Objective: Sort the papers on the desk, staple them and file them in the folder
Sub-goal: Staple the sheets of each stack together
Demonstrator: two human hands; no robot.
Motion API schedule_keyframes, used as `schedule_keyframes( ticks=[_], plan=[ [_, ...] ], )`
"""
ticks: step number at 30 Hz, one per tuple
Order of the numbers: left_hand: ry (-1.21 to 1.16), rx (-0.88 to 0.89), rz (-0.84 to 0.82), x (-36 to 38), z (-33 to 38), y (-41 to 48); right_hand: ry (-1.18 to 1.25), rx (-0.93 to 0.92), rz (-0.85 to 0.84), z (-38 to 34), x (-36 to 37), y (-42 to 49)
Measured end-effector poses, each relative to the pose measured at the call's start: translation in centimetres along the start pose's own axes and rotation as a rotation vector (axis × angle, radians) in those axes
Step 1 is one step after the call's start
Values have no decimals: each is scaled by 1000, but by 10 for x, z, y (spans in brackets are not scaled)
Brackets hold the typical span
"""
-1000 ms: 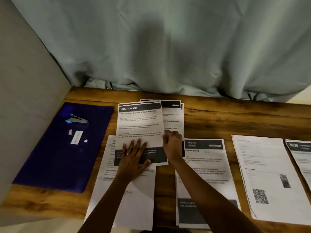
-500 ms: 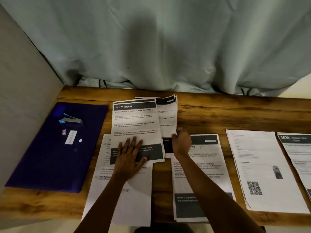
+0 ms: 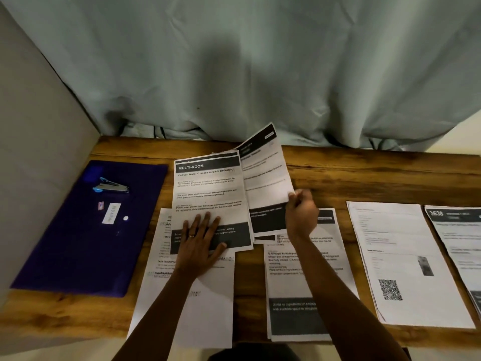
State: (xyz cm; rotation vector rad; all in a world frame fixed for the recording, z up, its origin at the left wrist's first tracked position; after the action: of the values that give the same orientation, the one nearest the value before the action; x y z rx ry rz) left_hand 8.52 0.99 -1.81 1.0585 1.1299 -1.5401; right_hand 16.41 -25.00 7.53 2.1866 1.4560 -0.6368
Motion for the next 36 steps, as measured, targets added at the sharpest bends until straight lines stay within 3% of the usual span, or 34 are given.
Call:
schedule_keyframes(
  ticks=[6,10,16,20,25,30,33,36],
  plan=[
    [-36,22,-25,-2,0,1,35,77,34,-4,-71,30],
    [-189,7,45,-15,3,-1,118,99,18,7,-98,42],
    [-753,-145,435,-48,-3,-27,153,86,-180,12,-47,13],
    [-694,-127,510,-61,0,-35,248,131,-279,1,8,-19],
    [-304,77,330,-55,13,-26,174,104,-410,-14,63,-41],
    [-154,14,96,-21,7,-23,64,-7,-475,-14,82,-44],
    [-145,-25,30,-11,-2,-22,-71,-61,-407,-1,78,-35],
    [-128,-28,-1,-12,-5,-22,-263,17,-308,13,68,-22]
  ],
)
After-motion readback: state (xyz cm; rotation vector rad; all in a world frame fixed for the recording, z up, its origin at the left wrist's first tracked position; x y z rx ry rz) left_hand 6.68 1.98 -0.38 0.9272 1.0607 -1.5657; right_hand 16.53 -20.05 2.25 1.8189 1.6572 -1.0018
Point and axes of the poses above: each hand's wrist, its own y-axis towards the middle knuckle, its own x-axis out of the palm, z = x × y, the point moved 5 cm from there along y, towards the middle knuckle, and after that the axes turned 8 degrees about -z, right-handed, at the moved point
